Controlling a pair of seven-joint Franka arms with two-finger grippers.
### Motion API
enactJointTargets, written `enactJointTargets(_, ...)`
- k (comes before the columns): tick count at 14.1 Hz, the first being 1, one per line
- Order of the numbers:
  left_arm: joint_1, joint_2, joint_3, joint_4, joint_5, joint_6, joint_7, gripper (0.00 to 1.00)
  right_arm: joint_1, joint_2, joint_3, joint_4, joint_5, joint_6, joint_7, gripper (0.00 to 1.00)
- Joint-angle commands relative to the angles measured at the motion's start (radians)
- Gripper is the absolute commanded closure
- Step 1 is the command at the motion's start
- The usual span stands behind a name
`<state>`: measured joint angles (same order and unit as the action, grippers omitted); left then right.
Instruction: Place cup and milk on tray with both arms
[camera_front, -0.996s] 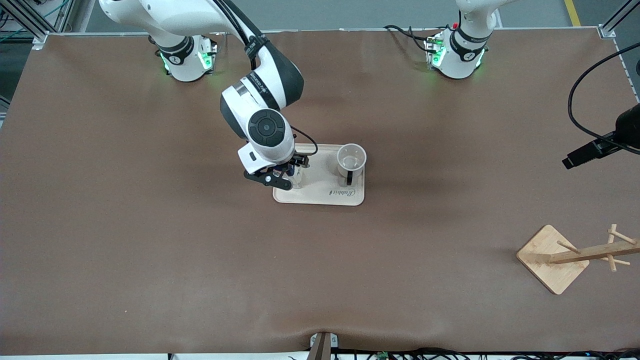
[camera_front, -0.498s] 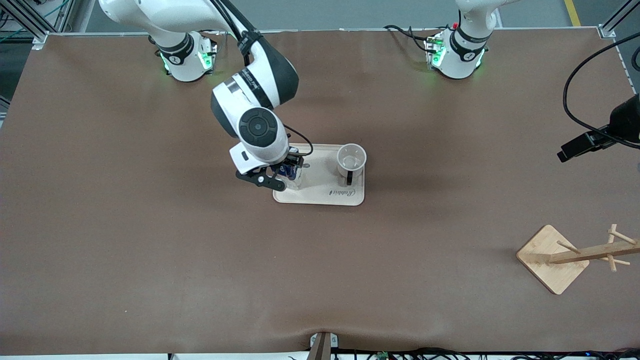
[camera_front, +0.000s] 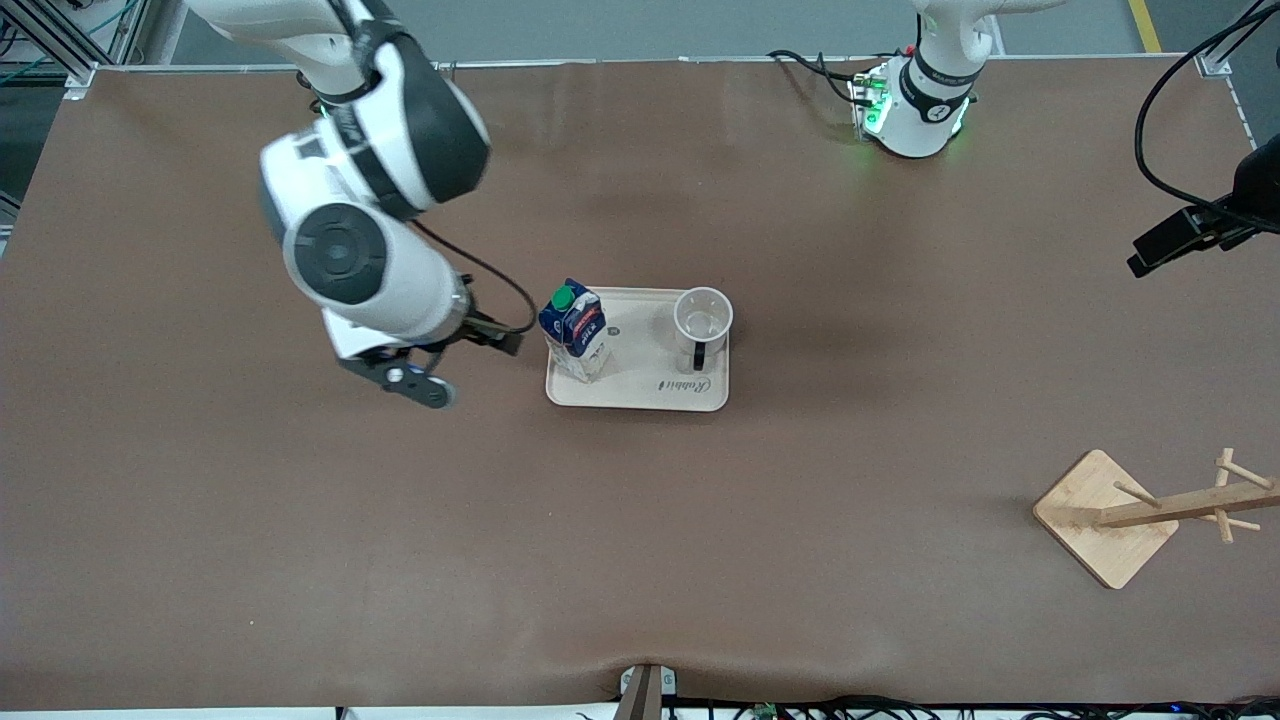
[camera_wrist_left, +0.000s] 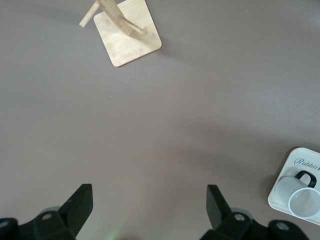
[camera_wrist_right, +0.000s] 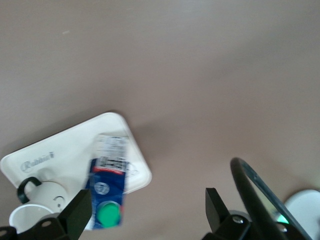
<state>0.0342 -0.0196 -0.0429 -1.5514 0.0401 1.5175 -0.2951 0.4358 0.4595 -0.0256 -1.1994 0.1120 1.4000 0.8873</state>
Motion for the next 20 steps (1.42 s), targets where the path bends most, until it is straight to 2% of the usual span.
enactJointTargets(1, -0.028, -0.056, 0.035, -0.058, -0.005, -0.002, 0.027, 0.00, -0.103, -0.036, 0.013, 0.086, -0.012, -0.165, 0.004, 0.00)
enactJointTargets(3, -0.042, -0.069, 0.054, -0.061, -0.012, -0.008, 0.042, 0.00, -0.152, -0.119, -0.003, 0.075, -0.031, -0.190, -0.040, 0.00)
enactJointTargets(4, -0.045, -0.069, 0.057, -0.059, -0.037, -0.014, 0.044, 0.00, -0.193, -0.169, -0.007, 0.022, -0.034, -0.187, -0.106, 0.00)
enactJointTargets(7, -0.045, -0.069, 0.055, -0.055, -0.045, -0.017, 0.044, 0.00, -0.278, -0.365, -0.008, -0.217, -0.037, -0.064, -0.293, 0.00)
enactJointTargets(9, -0.047, -0.071, 0.048, -0.056, -0.046, -0.031, 0.044, 0.00, -0.349, -0.438, -0.010, -0.301, -0.064, -0.027, -0.515, 0.00)
enactJointTargets(12, -0.045, -0.094, 0.022, -0.061, -0.051, -0.042, 0.042, 0.00, -0.463, -0.475, -0.010, -0.325, -0.064, -0.027, -0.700, 0.00)
enactJointTargets(18, -0.043, -0.108, -0.003, -0.075, -0.045, -0.040, 0.042, 0.00, -0.443, -0.495, 0.009, -0.333, -0.118, -0.027, -0.725, 0.00)
enactJointTargets(20, -0.046, -0.092, -0.006, -0.072, -0.043, -0.040, 0.042, 0.00, -0.442, -0.542, 0.009, -0.399, -0.118, -0.006, -0.725, 0.00)
